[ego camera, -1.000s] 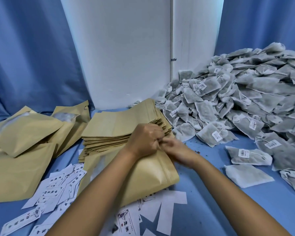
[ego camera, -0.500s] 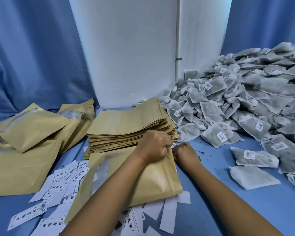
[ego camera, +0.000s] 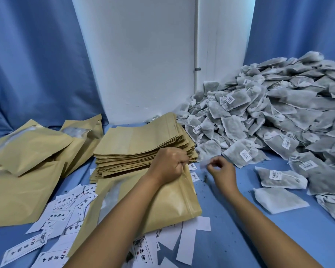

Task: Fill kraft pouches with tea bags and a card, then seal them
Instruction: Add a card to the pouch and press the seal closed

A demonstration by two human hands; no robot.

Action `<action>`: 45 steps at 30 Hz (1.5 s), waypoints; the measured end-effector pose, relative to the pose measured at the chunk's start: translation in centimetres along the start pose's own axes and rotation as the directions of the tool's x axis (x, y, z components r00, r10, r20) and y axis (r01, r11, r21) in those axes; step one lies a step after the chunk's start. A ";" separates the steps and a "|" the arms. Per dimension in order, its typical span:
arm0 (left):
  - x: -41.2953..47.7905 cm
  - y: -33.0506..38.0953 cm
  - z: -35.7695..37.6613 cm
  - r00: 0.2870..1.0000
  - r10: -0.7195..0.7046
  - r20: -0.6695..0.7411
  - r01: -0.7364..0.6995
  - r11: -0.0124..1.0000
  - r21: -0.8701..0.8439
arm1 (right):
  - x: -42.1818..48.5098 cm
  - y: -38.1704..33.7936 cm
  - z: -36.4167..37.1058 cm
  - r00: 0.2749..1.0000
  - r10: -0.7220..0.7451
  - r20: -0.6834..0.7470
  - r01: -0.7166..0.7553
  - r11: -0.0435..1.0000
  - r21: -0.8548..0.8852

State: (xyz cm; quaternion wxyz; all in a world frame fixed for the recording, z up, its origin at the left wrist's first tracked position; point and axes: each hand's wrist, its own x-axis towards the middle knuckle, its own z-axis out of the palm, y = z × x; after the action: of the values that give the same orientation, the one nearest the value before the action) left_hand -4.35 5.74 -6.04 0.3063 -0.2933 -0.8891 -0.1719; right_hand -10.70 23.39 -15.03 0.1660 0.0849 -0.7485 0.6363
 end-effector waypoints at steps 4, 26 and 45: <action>0.0 -0.3 0.2 0.999 -0.027 -0.033 0.025 0.998 -0.059 | -0.8 -2.7 -0.3 0.967 -0.132 0.217 0.083 0.971 0.222; 0.7 1.4 0.6 0.997 -0.079 -0.011 0.079 0.996 -0.036 | -1.0 -5.5 1.6 0.818 0.262 0.512 -0.339 0.939 0.062; 0.5 0.1 -5.6 0.789 -0.323 -0.523 0.411 0.910 0.059 | 4.2 -13.7 4.8 0.636 0.445 0.630 -0.766 0.264 0.586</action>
State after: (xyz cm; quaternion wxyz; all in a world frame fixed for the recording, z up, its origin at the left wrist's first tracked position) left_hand -2.06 3.31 -1.45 0.5114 -0.0323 -0.8295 -0.2223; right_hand -10.60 16.65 -1.51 -0.2881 -0.0394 -0.3469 0.8917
